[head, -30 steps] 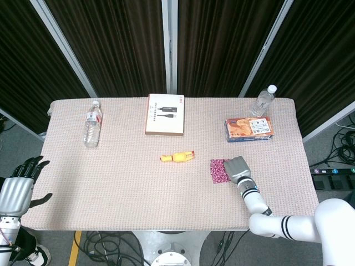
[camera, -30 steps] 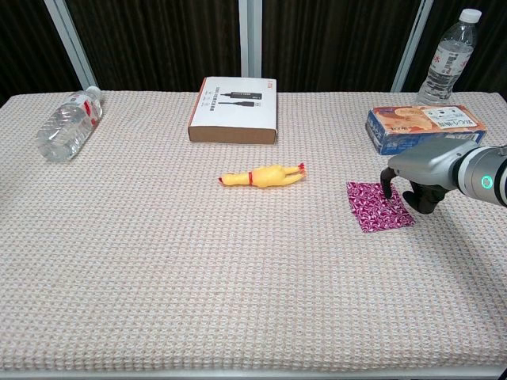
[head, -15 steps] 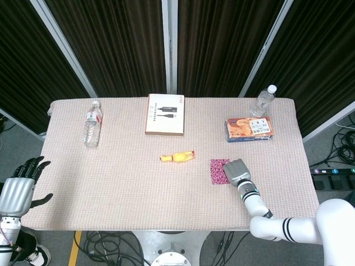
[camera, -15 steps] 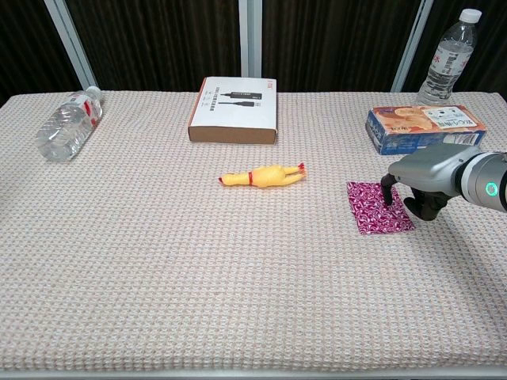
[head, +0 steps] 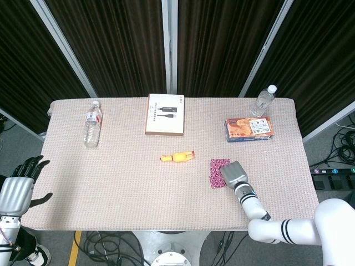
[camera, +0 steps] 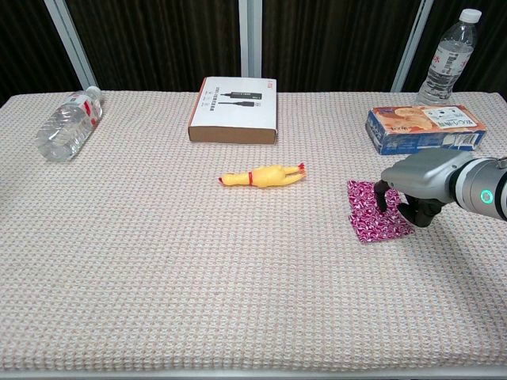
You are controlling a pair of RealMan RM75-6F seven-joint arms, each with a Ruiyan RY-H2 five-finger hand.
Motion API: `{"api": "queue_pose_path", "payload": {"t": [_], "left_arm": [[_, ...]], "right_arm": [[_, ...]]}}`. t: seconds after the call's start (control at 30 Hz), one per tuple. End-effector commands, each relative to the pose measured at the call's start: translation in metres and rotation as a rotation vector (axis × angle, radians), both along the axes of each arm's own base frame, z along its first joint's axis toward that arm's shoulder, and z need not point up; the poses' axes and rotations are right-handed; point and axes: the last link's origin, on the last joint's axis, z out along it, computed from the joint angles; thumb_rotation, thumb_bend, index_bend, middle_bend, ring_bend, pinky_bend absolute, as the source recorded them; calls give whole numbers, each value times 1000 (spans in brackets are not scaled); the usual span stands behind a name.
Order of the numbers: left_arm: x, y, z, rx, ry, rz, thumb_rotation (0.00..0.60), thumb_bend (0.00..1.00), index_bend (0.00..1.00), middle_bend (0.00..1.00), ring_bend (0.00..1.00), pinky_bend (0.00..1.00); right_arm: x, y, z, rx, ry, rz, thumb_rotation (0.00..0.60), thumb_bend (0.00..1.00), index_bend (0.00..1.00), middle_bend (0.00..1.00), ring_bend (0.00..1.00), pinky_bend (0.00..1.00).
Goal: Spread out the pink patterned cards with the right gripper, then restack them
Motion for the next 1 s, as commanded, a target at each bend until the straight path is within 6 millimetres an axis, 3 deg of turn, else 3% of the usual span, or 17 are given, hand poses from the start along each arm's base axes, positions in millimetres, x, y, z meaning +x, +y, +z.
{"api": "queue_pose_path", "payload": {"t": [0.03, 1.0], "left_arm": [[0, -1, 0, 1, -1, 0, 600, 0, 227, 219, 134, 241], [1, -1, 2, 4, -11, -6, 600, 0, 227, 219, 134, 241]], "right_arm": [[0, 1, -1, 2, 4, -1, 600, 613, 321, 1000, 838, 798], [9, 12, 2, 5, 0, 20, 600, 613, 332, 1000, 839, 798]]}}
